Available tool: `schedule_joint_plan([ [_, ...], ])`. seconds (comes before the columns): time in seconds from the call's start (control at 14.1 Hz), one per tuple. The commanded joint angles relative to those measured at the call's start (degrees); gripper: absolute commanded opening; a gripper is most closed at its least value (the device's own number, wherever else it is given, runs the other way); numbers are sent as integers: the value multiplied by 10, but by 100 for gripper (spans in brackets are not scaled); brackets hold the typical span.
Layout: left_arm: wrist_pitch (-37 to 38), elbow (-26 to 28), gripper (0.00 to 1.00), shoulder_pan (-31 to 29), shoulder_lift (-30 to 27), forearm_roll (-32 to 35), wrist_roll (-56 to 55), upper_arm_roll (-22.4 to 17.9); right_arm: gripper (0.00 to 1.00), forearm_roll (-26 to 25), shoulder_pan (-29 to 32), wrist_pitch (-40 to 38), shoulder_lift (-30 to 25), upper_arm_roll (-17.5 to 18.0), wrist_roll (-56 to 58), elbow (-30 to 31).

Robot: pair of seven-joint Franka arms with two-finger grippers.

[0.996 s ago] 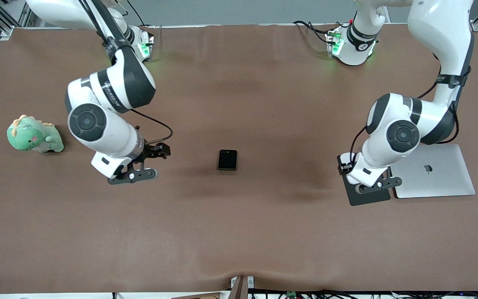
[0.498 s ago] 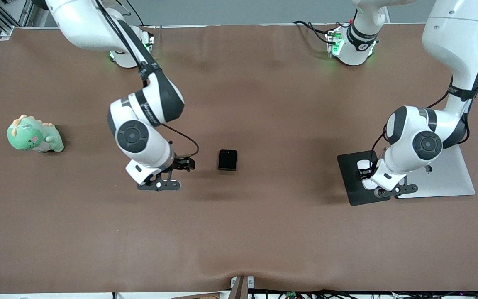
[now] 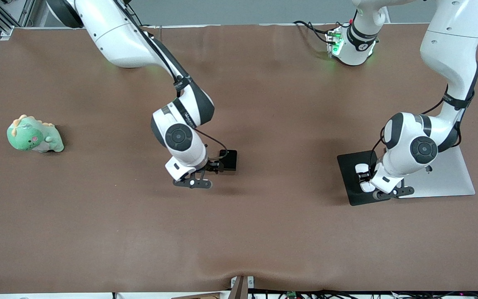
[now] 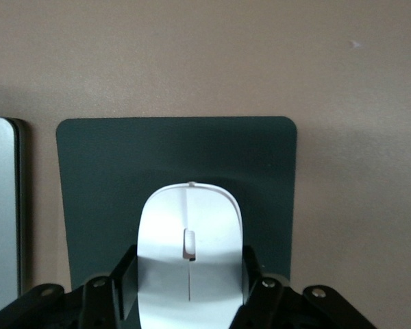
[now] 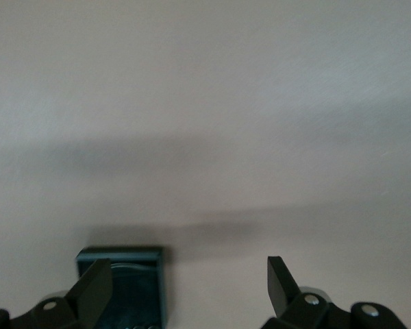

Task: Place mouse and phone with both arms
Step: 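Lower the mouse onto the pad while the right gripper grasps the phone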

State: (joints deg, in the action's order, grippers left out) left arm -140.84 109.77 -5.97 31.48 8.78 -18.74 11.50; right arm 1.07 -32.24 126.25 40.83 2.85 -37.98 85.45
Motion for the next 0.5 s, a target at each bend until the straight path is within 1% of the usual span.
schedule_joint_plan([
  [0.0,-21,6,55,-10,4,9,9,6,100,-2,-54,4,15,-5,-51,-5],
  [0.07,-25,5,55,-10,10,8,11,6,100,-9,-58,7,21,-6,-50,-5],
  [0.43,-42,4,55,-11,21,9,16,5,100,-9,-55,31,55,-6,-21,-12],
])
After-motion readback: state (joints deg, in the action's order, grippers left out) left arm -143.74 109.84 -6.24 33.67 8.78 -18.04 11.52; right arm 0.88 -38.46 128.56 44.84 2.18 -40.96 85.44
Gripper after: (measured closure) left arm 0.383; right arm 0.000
